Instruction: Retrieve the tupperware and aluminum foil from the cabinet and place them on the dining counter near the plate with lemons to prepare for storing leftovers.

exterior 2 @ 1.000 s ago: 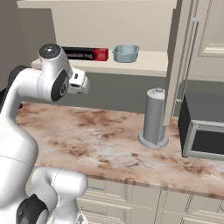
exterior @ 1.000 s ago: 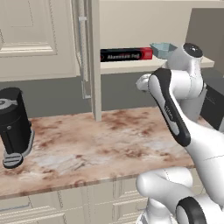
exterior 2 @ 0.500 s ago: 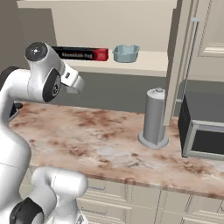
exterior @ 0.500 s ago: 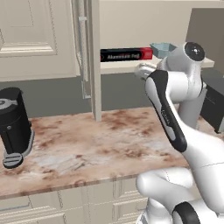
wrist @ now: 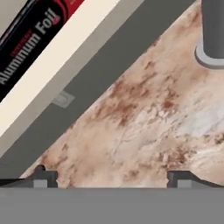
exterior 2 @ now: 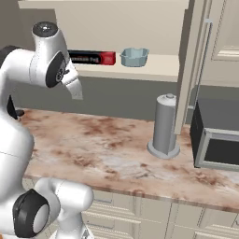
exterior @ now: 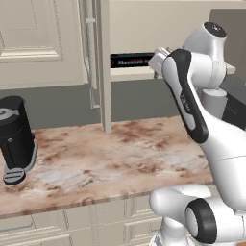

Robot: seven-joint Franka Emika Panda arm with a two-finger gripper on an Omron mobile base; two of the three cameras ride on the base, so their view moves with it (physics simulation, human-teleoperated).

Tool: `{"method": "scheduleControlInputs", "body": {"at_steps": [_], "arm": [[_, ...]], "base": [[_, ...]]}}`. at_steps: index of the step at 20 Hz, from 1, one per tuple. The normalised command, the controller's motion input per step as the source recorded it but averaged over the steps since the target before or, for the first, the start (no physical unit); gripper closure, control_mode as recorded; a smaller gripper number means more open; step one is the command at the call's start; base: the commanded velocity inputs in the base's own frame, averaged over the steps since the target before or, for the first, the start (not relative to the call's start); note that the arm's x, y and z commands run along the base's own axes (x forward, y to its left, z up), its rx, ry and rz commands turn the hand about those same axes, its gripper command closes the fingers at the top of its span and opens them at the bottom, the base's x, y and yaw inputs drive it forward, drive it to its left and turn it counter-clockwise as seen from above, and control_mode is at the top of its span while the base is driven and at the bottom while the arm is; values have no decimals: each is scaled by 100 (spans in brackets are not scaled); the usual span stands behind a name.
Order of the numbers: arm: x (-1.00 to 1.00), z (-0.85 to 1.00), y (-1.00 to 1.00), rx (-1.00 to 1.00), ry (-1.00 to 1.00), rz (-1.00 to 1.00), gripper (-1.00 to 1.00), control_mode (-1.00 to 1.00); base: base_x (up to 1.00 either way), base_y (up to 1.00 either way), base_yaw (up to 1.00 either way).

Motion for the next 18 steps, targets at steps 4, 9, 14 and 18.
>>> {"method": "scheduleControlInputs", "body": {"at_steps": [4, 9, 14, 18], "arm": [[16, 0, 0, 55, 15, -2, -100, -100], [36, 0, 9, 48, 3, 0, -100, -100], [48, 4, 24, 33, 5, 0, -100, -100], [49, 33, 33, 17, 10, -1, -100, -100]], "base": [[0, 0, 0], [0, 0, 0], [0, 0, 0], [0, 0, 0]]}}
